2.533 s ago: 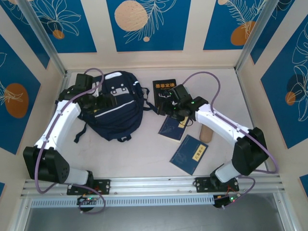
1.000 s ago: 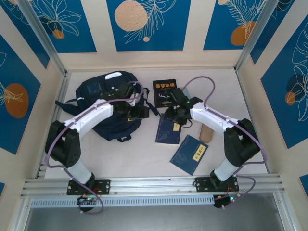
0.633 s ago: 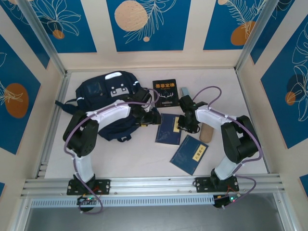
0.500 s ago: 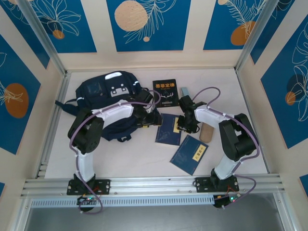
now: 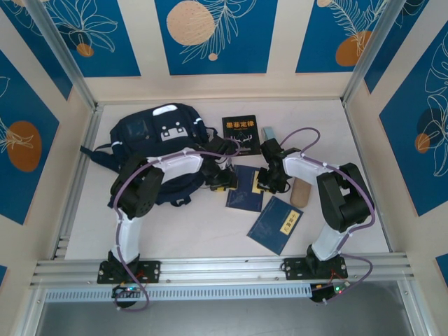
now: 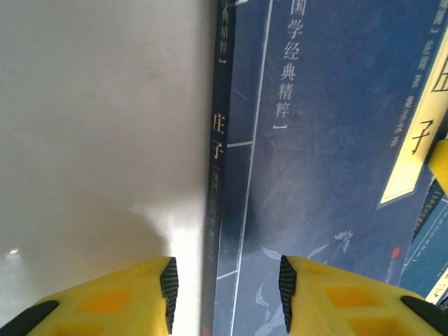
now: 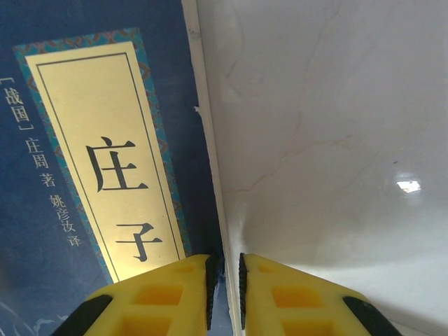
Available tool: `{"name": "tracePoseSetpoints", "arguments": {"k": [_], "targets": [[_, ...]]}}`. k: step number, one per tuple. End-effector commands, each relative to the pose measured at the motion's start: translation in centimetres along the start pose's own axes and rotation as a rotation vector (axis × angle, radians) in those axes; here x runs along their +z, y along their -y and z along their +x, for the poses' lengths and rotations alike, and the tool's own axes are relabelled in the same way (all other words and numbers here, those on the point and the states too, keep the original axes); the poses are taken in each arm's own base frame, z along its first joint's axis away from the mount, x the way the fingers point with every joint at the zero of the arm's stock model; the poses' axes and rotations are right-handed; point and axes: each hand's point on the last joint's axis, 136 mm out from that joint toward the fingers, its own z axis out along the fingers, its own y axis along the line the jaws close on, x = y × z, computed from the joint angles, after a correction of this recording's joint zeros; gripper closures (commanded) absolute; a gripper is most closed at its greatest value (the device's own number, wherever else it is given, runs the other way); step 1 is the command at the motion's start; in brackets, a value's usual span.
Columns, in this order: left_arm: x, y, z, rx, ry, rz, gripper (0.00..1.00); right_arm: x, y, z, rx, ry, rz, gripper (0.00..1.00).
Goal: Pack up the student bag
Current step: Pick up the book at the center of the table.
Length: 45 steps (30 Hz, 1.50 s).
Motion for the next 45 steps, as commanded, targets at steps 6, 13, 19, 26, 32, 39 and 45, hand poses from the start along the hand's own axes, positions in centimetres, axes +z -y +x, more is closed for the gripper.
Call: {"name": "tracePoseSetpoints", "arguments": {"k": [6,13,19,26,32,39,45], "targets": [[0.8,1.7,0.5,0.017,-0.046,0.074,0.63,1.1,-0.3,0.9,0.000,-0.054,-0.022,0.82],[-1.2,5.1,0.7,0.070,-0.047,0.233,0.70,1.6,-0.9,1.5,0.006,-0.076,-0.043,0.83],[-4.3,8.3,1.4,0.125,-0.023,0.384,0.68,1.9,-1.5,2.0,0.010,-0.089,-0.081,0.83],[-5.1,9.3,1.9,0.072,-0.020,0.468,0.67,1.5,-1.8,2.3,0.010,-0.079,-0.118,0.83],[-3.4,8.2,0.8,-0.012,-0.014,0.421,0.64,1.7,-1.9,2.4,0.020,-0.085,-0.128,0.83],[-2.8,7.9,0.3,-0.065,-0.005,0.419,0.62,1.8,-1.6,2.6,0.029,-0.083,-0.126,0.83],[-2.2,7.4,0.0,-0.137,0.006,0.408,0.60,2.0,-1.6,2.6,0.032,-0.078,-0.124,0.83]]}}
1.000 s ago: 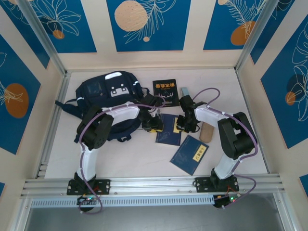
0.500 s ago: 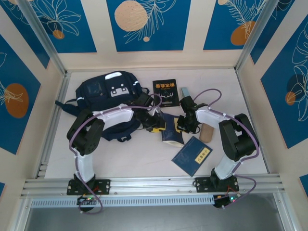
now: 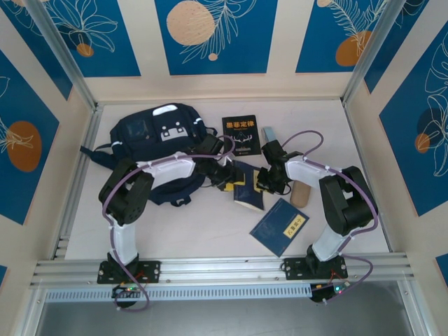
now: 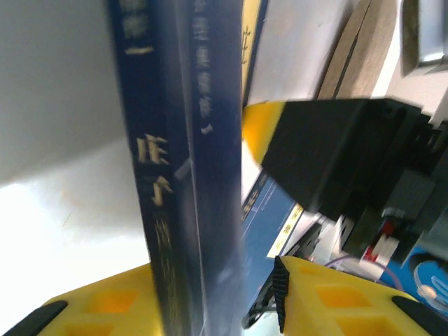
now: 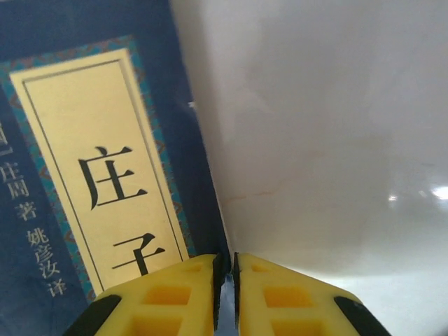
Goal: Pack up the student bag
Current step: Pick up the book at the center of the table, then pass the book.
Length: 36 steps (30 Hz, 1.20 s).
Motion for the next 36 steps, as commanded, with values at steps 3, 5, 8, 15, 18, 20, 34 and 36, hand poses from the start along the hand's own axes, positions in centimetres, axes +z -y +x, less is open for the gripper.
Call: {"name": "tracePoseSetpoints", "arguments": {"k": [3,5,8,15,18,20,34,36], "targets": [[1.5,0.0,-0.7,-0.044,0.033,0.037,0.60,1.8,0.0,2.7,0.014,-0.105,-0.024,0.83],[1.5,0.0,-0.8,-0.042,0.041,0.036,0.62,1.8,-0.1,2.7,0.013,-0.105,-0.026,0.83],[0.8,-0.3,-1.0,-0.012,0.063,-0.012,0.68,1.7,-0.1,2.6,0.012,-0.098,-0.023,0.83],[-1.3,-0.7,-1.0,0.069,0.101,-0.096,0.94,-1.2,-1.2,1.3,-0.003,-0.017,-0.072,0.76],[-3.1,0.3,-1.0,0.118,0.134,-0.100,1.00,-4.0,-2.9,0.4,-0.014,0.046,-0.176,0.65],[-4.6,1.2,-1.1,0.147,0.166,-0.099,1.00,-5.9,-4.1,0.0,-0.013,0.081,-0.264,0.55],[-19.4,8.5,-5.0,0.065,0.656,0.082,1.00,-17.4,-12.7,-1.0,0.178,0.096,-1.026,0.07],[-21.1,9.7,-5.5,0.040,0.726,0.131,1.00,-18.0,-13.8,-0.9,0.200,0.043,-1.096,0.05]]}}
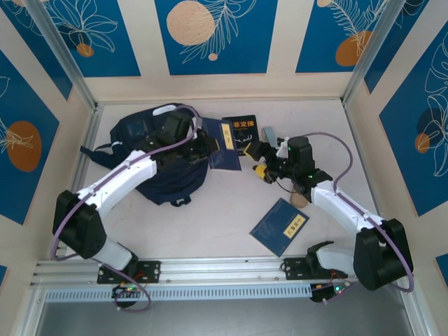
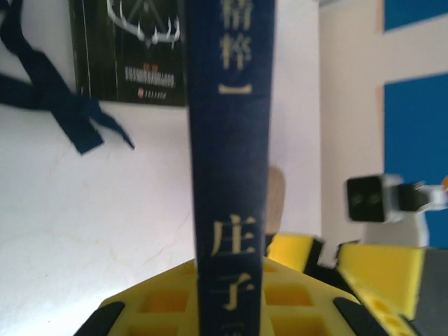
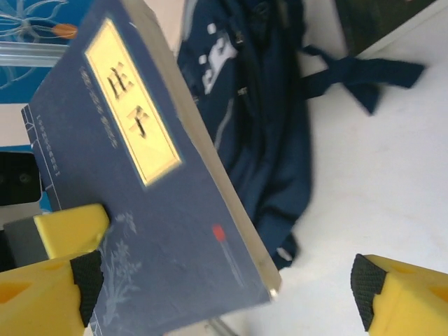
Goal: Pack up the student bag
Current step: Pass the book.
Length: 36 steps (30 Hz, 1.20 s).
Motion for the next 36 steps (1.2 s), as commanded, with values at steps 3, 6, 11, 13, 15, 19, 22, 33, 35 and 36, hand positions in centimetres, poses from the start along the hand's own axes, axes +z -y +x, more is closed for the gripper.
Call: {"name": "tracePoseSetpoints", "arguments": {"k": [3,6,11,13,15,19,22,33,35,36], "targets": [[-3.7,4.6,-5.0,-0.105,0.252,0.141,1.00,0.8,-6.5,1.0,0.114,-0.123,-0.289,0.04],[-4.5,5.1,-5.9,-0.160,0.309,0.179,1.00,1.4,-8.4,0.9,0.128,-0.153,-0.350,0.04],[-5.3,5.3,-6.7,-0.210,0.364,0.198,1.00,2.7,-11.5,1.7,0.123,-0.221,-0.416,0.07],[-5.6,5.0,-7.1,-0.227,0.395,0.200,1.00,3.3,-12.2,1.9,0.120,-0.226,-0.422,0.11],[-5.7,4.8,-7.3,-0.245,0.409,0.198,1.00,3.9,-12.6,1.8,0.130,-0.230,-0.417,0.17],[-5.6,5.3,-7.5,-0.271,0.408,0.238,1.00,5.0,-12.8,1.4,0.188,-0.238,-0.417,0.30],[-5.2,5.3,-7.4,-0.300,0.400,0.262,1.00,5.7,-13.1,1.5,0.209,-0.254,-0.438,0.40],[-5.1,2.4,-6.6,-0.290,0.398,0.164,0.69,5.8,-11.7,0.9,0.165,-0.225,-0.390,0.89],[-5.2,0.6,-5.8,-0.241,0.383,0.060,0.55,5.5,-10.7,0.6,0.125,-0.193,-0.339,0.92],[-5.4,-0.4,-5.3,-0.208,0.374,-0.003,0.49,5.2,-10.2,0.3,0.091,-0.173,-0.311,0.94]]}}
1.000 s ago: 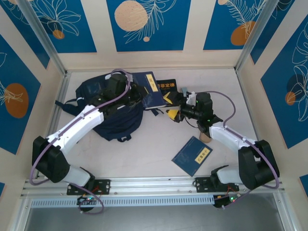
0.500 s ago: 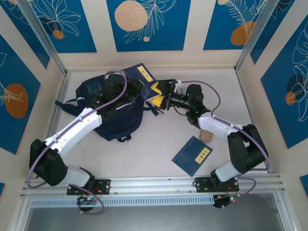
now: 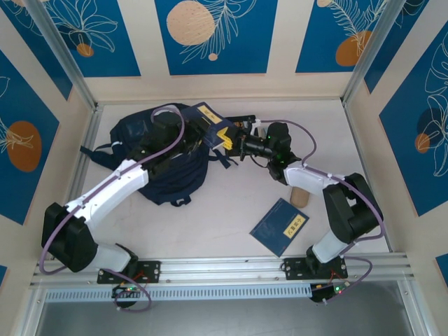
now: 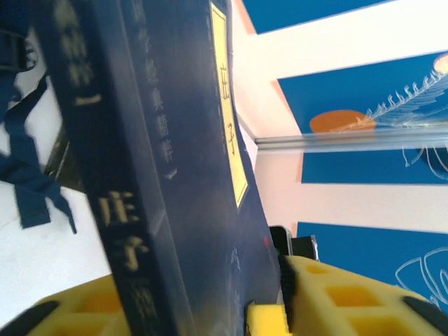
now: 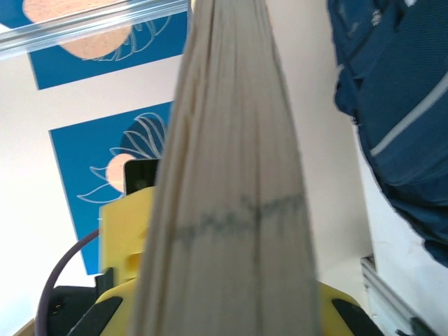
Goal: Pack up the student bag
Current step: Pass the book, then open the student bag at the top-left of the table.
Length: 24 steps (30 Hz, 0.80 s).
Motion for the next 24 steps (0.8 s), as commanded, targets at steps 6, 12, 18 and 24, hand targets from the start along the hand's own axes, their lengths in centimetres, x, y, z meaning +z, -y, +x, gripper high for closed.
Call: {"name": "tracePoseSetpoints", "arguments": {"k": [6,12,18,24], "targets": [[-5.7,-8.0,-1.3,0.436,-0.006,-0.455,0.29,-5.7,0.8,-1.4,-0.325,0.130,0.243,0.96],[-7.8,-11.1,-2.2,0.839,-0.162,-0.702,0.18,-10.5,2.0,-1.6,-0.520,0.134,0.426,0.96],[-6.6,-12.8,-3.1,1.095,-0.308,-0.830,0.15,-12.9,2.3,-0.8,-0.589,0.149,0.495,0.96],[-3.9,-15.0,-3.4,1.261,-0.467,-0.887,0.19,-13.1,3.2,-0.3,-0.549,0.141,0.488,0.96]]}}
